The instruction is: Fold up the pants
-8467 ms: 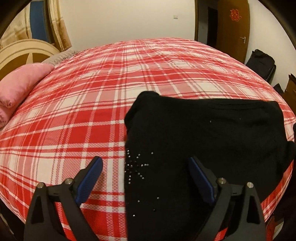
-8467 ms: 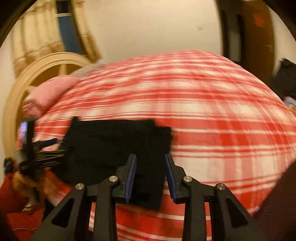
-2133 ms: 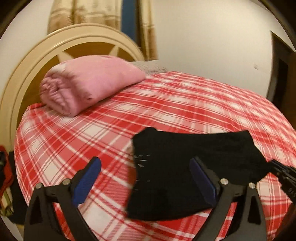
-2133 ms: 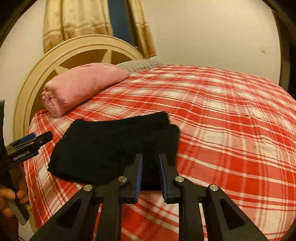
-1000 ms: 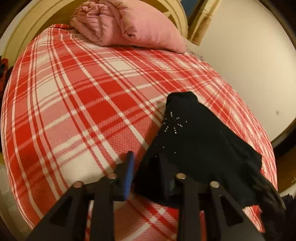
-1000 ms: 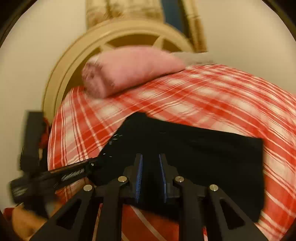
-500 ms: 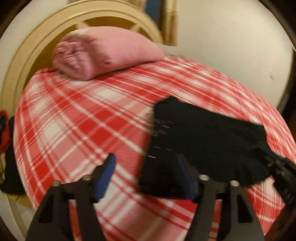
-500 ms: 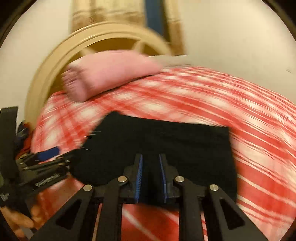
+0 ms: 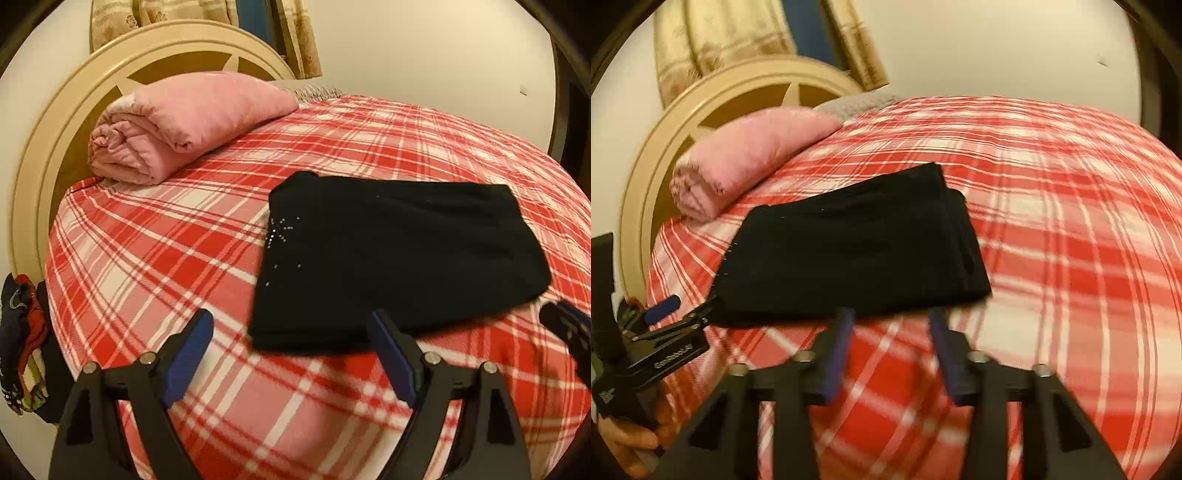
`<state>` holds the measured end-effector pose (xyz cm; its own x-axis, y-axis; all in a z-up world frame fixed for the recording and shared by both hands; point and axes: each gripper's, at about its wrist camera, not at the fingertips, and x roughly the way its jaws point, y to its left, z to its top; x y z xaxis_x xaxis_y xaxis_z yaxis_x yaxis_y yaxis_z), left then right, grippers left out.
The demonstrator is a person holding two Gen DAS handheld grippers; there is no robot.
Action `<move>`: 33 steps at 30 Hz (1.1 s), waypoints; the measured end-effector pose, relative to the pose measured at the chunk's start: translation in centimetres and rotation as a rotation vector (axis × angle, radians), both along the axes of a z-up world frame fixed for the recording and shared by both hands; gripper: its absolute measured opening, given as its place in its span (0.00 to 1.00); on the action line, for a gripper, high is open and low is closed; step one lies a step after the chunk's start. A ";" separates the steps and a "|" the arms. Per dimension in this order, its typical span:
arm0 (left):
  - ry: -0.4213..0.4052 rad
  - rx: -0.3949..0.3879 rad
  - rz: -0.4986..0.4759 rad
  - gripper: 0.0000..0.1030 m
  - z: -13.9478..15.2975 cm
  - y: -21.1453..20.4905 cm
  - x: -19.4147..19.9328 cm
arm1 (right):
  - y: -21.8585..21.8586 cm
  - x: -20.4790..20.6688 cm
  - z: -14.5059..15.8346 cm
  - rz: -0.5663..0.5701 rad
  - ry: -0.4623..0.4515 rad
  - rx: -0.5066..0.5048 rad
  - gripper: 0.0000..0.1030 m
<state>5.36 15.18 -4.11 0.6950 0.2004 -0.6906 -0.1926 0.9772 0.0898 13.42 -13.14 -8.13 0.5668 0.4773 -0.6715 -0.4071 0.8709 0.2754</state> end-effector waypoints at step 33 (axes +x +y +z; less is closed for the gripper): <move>-0.115 0.071 -0.073 0.94 2.5 -3.6 -10.7 | -3.0 -11.5 2.7 -0.150 -0.054 -0.128 0.67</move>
<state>-5.33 11.55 -1.61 0.7832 0.1920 -0.5914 -0.1345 0.9809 0.1403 1.88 -16.10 -5.46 0.6617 0.2972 -0.6883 -0.2812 0.9494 0.1396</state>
